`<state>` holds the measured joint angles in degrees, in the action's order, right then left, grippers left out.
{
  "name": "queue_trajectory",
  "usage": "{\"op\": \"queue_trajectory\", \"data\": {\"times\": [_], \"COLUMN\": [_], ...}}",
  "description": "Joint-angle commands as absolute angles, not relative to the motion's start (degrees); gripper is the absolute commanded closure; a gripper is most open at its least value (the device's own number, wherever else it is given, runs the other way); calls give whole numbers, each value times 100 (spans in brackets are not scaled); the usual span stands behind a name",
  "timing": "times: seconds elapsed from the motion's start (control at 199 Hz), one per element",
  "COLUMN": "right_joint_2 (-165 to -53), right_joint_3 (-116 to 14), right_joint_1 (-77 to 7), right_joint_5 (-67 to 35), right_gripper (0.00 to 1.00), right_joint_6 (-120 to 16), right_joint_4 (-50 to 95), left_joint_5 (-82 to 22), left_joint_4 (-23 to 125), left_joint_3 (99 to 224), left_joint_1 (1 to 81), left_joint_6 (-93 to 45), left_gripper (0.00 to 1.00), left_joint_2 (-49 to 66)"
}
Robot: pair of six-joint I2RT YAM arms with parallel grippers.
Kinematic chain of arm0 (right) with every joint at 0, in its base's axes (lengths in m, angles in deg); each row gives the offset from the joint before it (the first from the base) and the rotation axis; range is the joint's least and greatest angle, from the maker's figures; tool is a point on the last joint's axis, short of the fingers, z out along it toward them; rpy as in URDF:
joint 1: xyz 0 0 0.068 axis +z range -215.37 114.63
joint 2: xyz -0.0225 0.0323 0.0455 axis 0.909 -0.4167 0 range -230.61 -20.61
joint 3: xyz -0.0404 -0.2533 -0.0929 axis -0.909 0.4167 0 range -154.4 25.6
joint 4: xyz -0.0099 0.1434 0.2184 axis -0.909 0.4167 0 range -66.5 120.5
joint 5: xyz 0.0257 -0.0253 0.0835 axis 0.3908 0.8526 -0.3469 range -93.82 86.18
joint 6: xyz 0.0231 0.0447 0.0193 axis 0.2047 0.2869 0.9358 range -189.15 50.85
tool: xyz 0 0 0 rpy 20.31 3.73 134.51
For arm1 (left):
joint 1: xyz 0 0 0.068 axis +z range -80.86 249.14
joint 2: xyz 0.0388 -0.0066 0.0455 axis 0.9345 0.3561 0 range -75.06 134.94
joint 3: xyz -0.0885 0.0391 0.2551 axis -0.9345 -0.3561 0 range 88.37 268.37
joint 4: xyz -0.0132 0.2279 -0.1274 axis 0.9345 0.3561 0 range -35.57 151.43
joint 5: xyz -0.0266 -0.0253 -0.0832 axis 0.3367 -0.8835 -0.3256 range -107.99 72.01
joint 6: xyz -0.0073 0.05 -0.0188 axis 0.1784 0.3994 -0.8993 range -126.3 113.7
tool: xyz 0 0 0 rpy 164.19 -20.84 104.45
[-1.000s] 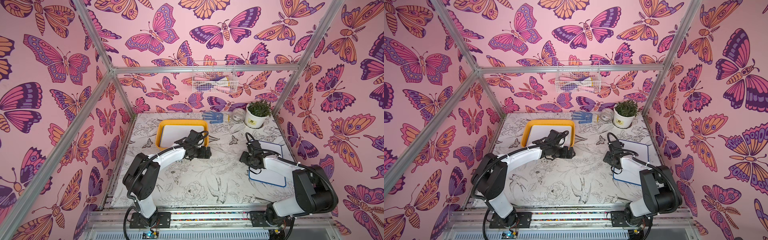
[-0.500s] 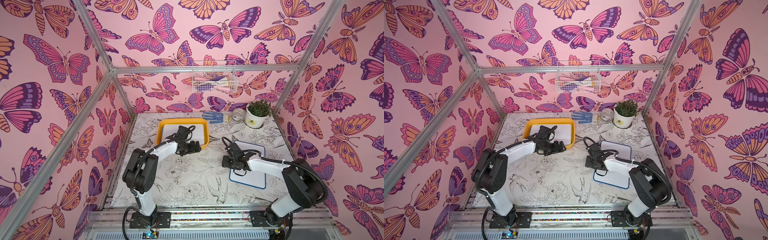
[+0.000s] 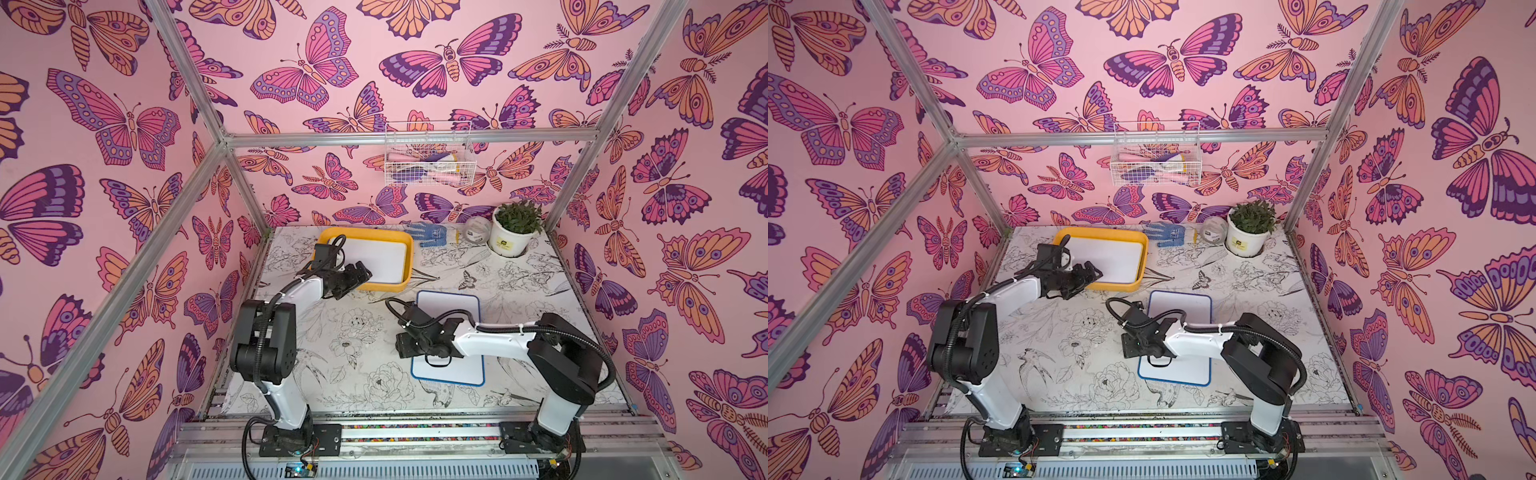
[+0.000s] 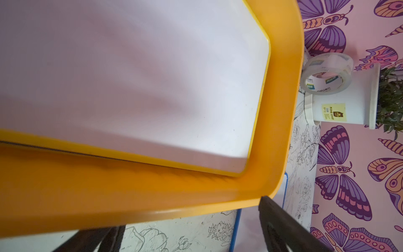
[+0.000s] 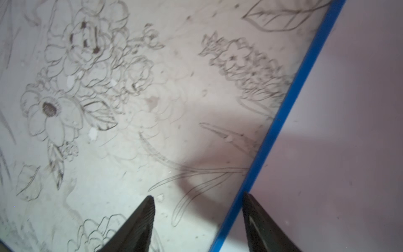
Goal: Put the whiteboard into the storage box
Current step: Move the storage box to the center of the board, then pick up the whiteboard at the center of the board.
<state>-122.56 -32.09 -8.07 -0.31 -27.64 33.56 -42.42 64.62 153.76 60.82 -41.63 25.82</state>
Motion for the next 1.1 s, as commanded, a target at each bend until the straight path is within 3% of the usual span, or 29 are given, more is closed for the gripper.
{"op": "queue_trajectory", "data": {"times": [0.0,0.206,0.351,0.497,0.697,1.093], "right_joint_2": [-12021,-10881,-10132,-9563,-8815,-8193], "right_joint_3": [-3144,-2679,-2195,-1740,-1039,-447], "right_joint_1": [-799,-1258,-1668,-2097,-2310,-2316], "right_joint_5": [-21,771,1279,1696,1883,1886], "right_gripper": [34,31,28,18,14,14], "right_joint_6": [-2984,-3032,-2811,-2488,-2261,-2274], "right_joint_4": [3532,3673,3725,3960,3642,3435], "left_joint_5": [-4201,-3816,-3109,-2633,-2561,-2808], "left_joint_4": [6090,6409,6876,7158,7115,6495], "left_joint_3": [15261,15070,15093,15113,15388,16827], "left_joint_1": [6063,5830,5101,4260,3739,3684], "left_joint_6": [-4158,-4113,-3896,-3900,-3896,-3862], "left_gripper": [6,6,5,2,2,3], "left_joint_2": [2145,1715,1546,1633,2228,3793]}}
